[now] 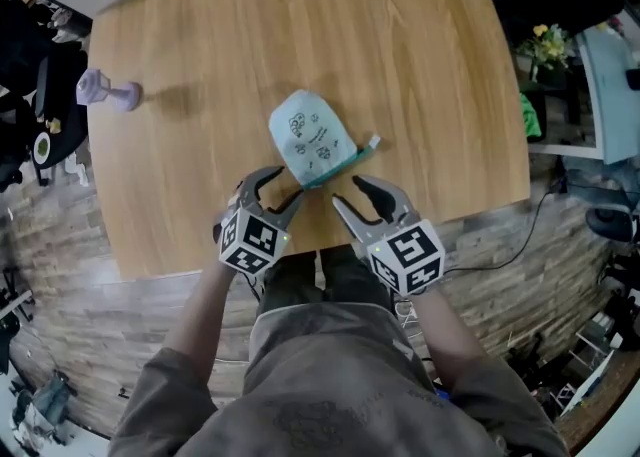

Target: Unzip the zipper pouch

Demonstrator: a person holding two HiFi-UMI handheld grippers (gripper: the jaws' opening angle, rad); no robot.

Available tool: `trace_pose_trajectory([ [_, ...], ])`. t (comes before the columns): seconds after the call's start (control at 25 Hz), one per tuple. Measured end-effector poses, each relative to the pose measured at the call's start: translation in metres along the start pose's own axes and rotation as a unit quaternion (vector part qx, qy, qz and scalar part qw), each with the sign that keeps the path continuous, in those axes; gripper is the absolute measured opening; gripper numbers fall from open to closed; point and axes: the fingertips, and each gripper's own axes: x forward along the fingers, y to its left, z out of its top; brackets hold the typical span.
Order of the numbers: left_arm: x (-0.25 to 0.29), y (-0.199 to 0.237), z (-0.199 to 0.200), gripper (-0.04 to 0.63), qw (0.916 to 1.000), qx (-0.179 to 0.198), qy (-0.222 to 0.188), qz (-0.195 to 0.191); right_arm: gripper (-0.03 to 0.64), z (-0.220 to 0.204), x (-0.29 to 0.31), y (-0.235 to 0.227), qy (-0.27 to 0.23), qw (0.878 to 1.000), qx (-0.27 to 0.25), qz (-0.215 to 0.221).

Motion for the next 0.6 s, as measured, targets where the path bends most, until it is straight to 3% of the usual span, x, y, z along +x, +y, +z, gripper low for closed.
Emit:
trace_pose_trajectory([
  [0.32,0.034,-0.021,-0.021,0.219,0.9965,0.055,0.045,-0.043,0.19,-0.017,0.002,-0.005,0.021,1.0,0.009,0.001],
  [0.52,0.041,-0.02,-0.024,0.173,0.9965,0.051,0.046,-0.048,0.19,-0.022,0.002,-0.013,0.024,0.999,0.021,-0.008],
  [0.6,0.042,-0.02,-0.028,0.166,0.9953,0.066,0.05,-0.05,0.19,-0.025,0.004,-0.016,0.026,0.999,0.027,-0.014],
])
